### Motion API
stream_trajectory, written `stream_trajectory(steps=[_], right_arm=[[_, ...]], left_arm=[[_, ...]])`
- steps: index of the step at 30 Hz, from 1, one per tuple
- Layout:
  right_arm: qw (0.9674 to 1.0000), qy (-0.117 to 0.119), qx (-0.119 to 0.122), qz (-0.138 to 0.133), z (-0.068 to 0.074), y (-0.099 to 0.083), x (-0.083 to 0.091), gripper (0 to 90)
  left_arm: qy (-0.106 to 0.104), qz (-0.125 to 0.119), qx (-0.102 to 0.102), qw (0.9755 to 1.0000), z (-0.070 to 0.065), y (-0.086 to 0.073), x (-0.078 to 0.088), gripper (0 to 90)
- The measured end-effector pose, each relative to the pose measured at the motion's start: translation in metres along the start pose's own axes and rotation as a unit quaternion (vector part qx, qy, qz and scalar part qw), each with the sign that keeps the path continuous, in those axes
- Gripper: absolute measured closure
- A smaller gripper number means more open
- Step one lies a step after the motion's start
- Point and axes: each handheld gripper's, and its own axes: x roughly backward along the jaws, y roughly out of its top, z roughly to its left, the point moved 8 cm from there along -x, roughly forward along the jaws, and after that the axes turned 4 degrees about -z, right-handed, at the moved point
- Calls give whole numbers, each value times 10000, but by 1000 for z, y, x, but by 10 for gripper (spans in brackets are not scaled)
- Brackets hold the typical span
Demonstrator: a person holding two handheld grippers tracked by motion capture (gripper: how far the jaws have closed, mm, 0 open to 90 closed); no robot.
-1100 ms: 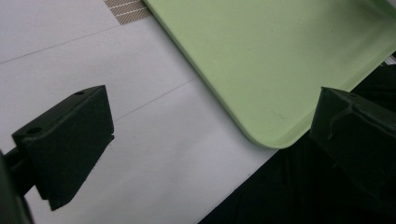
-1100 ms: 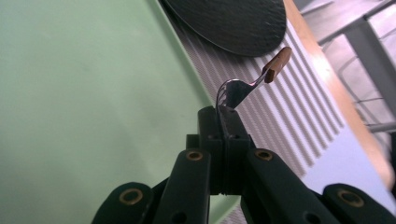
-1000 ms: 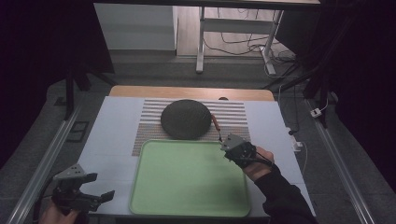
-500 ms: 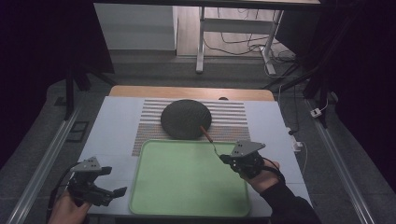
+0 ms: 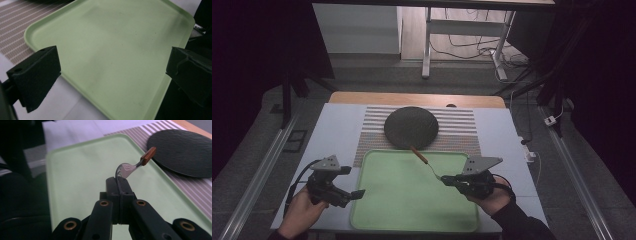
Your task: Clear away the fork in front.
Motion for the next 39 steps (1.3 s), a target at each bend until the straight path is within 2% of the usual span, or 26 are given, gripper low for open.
stream_trajectory(steps=[1,2,3,4,6,10,11,14,16,17,18,19,21,22,23,24,27,29,30,31,33,34,36,37,39], right_arm=[[9998,157,-45,-67,5,1,0,899],[9998,157,-45,-67,5,1,0,899],[9995,286,-59,-105,9,2,0,899],[9995,286,-59,-105,9,2,0,899],[9988,476,-43,-145,15,3,-1,900],[9977,649,-28,-175,20,4,-2,900],[9969,773,-24,-168,23,5,-3,900],[9961,872,2,-165,26,6,-4,900],[9948,1002,32,-160,30,6,-6,900],[9941,1075,45,-154,33,7,-7,900],[9941,1075,45,-154,33,7,-7,900],[9929,1178,53,-158,35,8,-8,900],[9925,1216,55,-138,37,8,-9,900],[9911,1320,105,-142,40,9,-10,900],[9901,1387,113,-159,41,10,-10,900],[9893,1444,145,-150,42,11,-10,900],[9874,1565,187,-148,46,12,-11,900],[9861,1642,226,-142,48,13,-11,900],[9855,1674,244,-143,49,13,-10,900],[9855,1674,244,-143,49,13,-10,900],[9842,1745,274,-152,50,13,-10,900],[9822,1847,316,-139,52,14,-10,899],[9813,1884,364,-132,53,14,-9,900],[9802,1927,444,-85,55,13,-9,900],[9796,1949,489,-71,55,13,-9,899]], left_arm=[[-33,8,-44,10000,0,2,-3,0],[-48,19,-96,9999,-1,5,-5,0],[-51,34,-158,9999,-1,7,-8,0],[-69,64,-215,9997,-2,10,-11,0],[-126,124,-309,9994,-3,14,-16,0],[-175,275,-523,9981,-6,22,-28,0],[-188,322,-599,9975,-7,25,-31,0],[-264,339,-748,9963,-8,33,-41,0],[-305,391,-853,9951,-10,37,-48,0],[-336,458,-1031,9930,-11,40,-54,0],[-336,458,-1031,9930,-11,40,-54,0],[-373,476,-1090,9922,-13,42,-58,0],[-477,517,-1240,9898,-16,45,-63,0],[-547,531,-1324,9883,-18,47,-66,0],[-638,554,-1405,9865,-20,49,-69,0],[-715,619,-1535,9836,-21,50,-71,6],[-790,710,-1869,9766,-27,53,-77,52],[-875,752,-2066,9716,-30,54,-79,122],[-941,778,-2196,9679,-32,54,-79,180],[-995,814,-2298,9647,-33,53,-80,180],[-1100,890,-2486,9582,-36,53,-81,259],[-1160,914,-2572,9550,-37,52,-81,351],[-1306,967,-2708,9488,-41,51,-81,379],[-1407,1018,-2839,9430,-43,50,-81,463],[-1496,1095,-2958,9371,-47,48,-81,478]])
